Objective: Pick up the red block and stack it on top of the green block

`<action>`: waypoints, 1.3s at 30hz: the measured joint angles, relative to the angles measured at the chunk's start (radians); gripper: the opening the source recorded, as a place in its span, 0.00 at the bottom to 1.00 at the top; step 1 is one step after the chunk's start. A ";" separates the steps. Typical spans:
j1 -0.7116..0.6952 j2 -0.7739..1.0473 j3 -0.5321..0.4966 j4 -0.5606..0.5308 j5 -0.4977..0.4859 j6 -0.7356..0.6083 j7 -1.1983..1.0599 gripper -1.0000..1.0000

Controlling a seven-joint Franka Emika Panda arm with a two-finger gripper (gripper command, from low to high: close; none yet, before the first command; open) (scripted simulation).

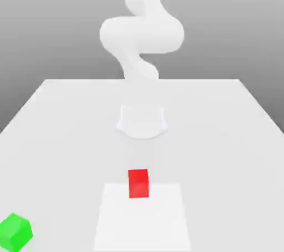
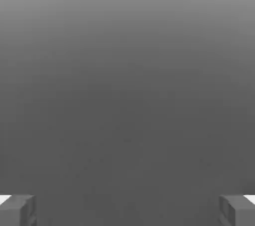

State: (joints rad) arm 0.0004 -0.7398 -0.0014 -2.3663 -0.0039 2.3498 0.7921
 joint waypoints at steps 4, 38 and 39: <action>0.002 0.118 -0.006 -0.126 -0.008 0.095 -0.015 0.50; -0.012 0.681 -0.016 -0.573 -0.001 0.530 -0.101 0.00; -0.015 0.650 -0.016 -0.574 -0.002 0.501 -0.097 0.00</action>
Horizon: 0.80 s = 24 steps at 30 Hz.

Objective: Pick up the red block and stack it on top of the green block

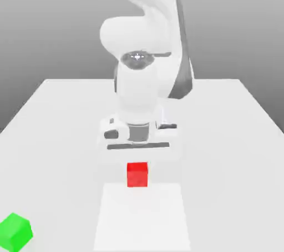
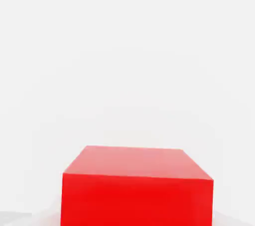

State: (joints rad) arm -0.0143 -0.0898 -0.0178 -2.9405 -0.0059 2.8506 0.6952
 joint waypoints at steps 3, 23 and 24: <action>-0.037 0.020 -0.026 0.080 0.001 -0.059 0.066 0.00; -0.303 0.477 -0.182 0.687 0.162 -0.221 0.434 0.00; -0.307 0.496 -0.177 0.689 0.169 -0.204 0.429 1.00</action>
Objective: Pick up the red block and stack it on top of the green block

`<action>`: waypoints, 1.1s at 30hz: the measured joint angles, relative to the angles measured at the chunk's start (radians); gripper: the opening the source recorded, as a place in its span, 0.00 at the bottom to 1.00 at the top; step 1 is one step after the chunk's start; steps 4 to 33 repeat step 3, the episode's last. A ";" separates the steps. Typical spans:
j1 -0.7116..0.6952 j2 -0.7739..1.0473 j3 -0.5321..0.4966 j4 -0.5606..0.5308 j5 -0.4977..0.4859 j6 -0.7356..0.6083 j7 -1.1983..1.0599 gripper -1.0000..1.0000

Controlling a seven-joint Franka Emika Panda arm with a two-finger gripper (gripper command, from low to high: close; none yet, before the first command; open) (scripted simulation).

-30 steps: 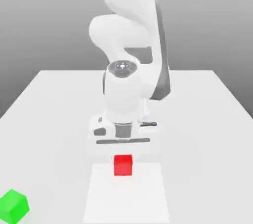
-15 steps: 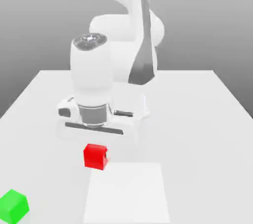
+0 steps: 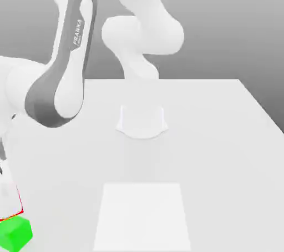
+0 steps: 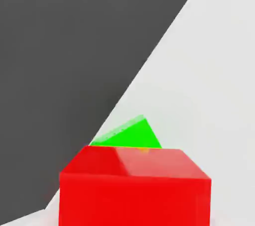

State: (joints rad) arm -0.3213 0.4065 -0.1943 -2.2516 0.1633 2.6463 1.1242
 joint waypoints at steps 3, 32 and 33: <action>0.000 0.000 0.000 0.000 0.000 0.000 0.000 1.00; 0.000 0.000 0.000 0.000 0.000 0.000 0.000 1.00; 0.000 0.000 0.000 0.000 0.000 0.000 0.000 1.00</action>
